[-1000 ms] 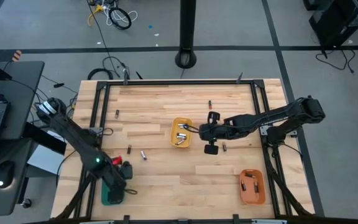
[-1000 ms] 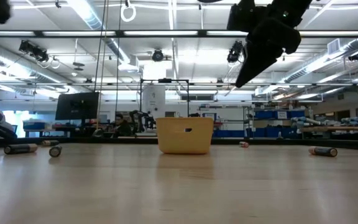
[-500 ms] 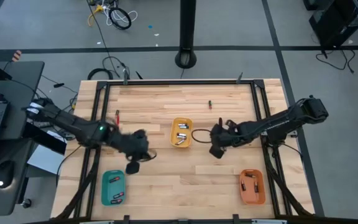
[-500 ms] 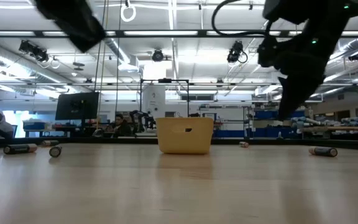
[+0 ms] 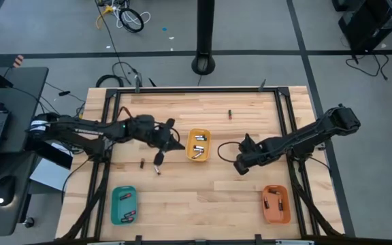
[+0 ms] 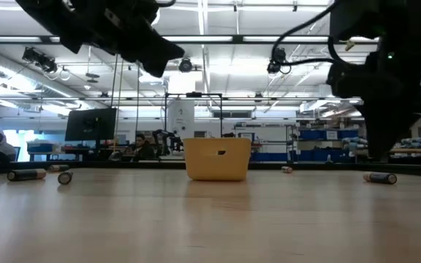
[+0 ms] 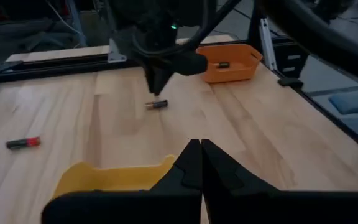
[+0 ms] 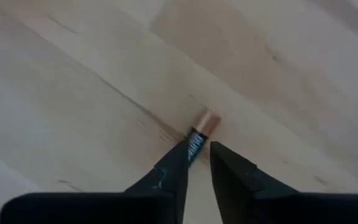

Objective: Sort batteries
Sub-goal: Put the brown battery into the orange bin

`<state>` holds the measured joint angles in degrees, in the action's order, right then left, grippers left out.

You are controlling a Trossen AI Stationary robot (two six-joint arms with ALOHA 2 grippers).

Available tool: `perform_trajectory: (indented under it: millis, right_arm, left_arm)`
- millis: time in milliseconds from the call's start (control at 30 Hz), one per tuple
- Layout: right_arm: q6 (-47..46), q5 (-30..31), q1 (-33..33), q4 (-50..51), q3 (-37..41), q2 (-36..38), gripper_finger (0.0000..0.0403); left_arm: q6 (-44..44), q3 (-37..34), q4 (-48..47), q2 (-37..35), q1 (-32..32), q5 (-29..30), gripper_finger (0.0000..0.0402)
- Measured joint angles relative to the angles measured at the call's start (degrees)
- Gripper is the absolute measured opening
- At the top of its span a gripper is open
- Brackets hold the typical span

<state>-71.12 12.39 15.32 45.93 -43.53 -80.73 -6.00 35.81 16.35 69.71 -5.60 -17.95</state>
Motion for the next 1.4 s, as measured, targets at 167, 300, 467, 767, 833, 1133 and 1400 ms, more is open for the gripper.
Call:
perform_trajectory:
  millis: [167,300,467,767,833,1133,1400]
  right_arm:
    - [-3.59,-0.69,0.13,0.06,1.62,0.00,0.0107]
    - [-4.27,-0.71,0.10,-1.08,2.78,-0.04,0.0130]
    - [-5.31,-0.76,0.10,-4.67,4.95,-0.04,0.0149]
    - [-5.87,-1.73,-0.09,-10.87,9.81,0.17,0.0150]
    - [-5.73,-1.73,-0.07,-10.96,10.50,0.17,0.0145]
    - [3.60,-1.10,-0.07,-9.74,10.75,0.15,0.0060]
    - [12.08,-2.02,-0.12,-4.88,7.35,0.42,0.0058]
  left_arm:
    - [-1.07,-2.51,4.72,0.05,-1.54,2.05,0.0003]
    - [-1.02,-4.45,6.90,0.07,-2.27,5.47,0.0003]
    - [-0.81,-7.16,12.15,0.07,-2.32,6.86,0.0004]
    - [0.59,-7.69,13.57,0.07,-2.30,7.56,0.0004]
    - [0.64,-7.69,13.85,0.07,-2.30,7.77,0.0004]
    - [1.52,-7.69,14.27,0.07,-2.28,9.16,0.0004]
    - [1.64,-7.69,14.26,0.04,-2.28,9.35,0.0004]
